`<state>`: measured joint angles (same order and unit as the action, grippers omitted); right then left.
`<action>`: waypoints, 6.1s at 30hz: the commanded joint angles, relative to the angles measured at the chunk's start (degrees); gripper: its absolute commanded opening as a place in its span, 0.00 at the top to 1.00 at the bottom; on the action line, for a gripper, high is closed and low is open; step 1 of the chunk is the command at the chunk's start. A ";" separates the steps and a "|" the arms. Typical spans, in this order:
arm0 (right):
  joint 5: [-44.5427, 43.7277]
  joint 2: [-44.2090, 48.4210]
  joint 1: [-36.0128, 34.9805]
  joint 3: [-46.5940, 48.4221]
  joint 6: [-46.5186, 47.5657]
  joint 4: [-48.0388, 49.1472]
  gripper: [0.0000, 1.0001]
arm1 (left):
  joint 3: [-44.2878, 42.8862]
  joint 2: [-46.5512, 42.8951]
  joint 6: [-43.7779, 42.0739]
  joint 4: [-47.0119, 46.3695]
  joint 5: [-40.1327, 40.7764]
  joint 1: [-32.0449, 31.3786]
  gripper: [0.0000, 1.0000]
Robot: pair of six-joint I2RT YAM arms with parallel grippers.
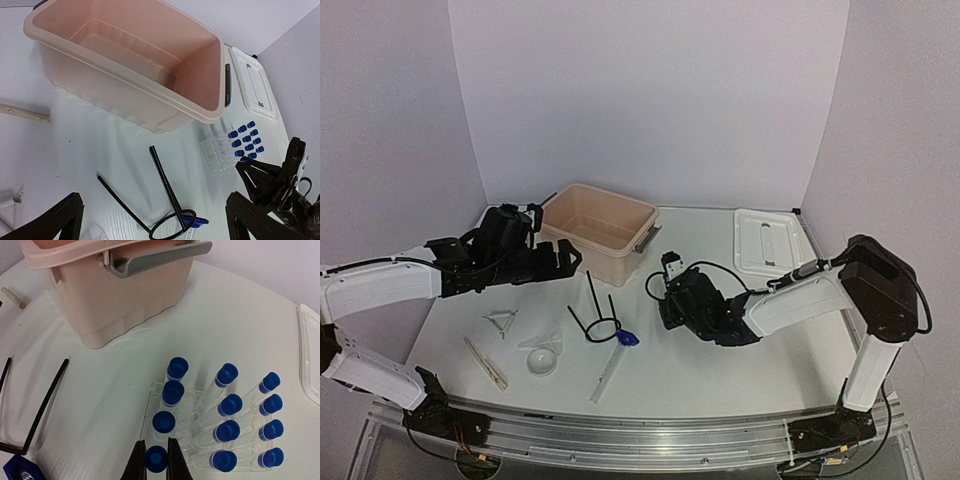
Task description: Organize the chemistry lab equipment
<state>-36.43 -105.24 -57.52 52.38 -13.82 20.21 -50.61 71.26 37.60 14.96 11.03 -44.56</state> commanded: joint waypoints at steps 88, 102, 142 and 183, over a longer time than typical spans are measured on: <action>1.28 -0.71 -0.02 2.45 -4.58 -2.24 0.74 | -3.31 1.87 -0.19 -3.29 -1.51 0.34 0.00; 6.29 10.20 -0.03 0.60 -5.05 -5.10 0.44 | -3.40 1.76 -0.58 -4.39 -1.74 0.32 0.00; 38.11 17.18 35.02 3.66 -22.86 -36.25 0.32 | -5.74 22.82 1.17 -27.20 -38.50 -1.35 0.01; 40.06 5.16 35.08 7.74 -21.50 -28.72 0.52 | -19.10 43.23 1.35 -18.43 -6.56 -10.29 1.00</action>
<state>3.68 -99.29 -22.74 58.09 -36.03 -9.93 -73.30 117.29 38.82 -2.94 1.55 -53.74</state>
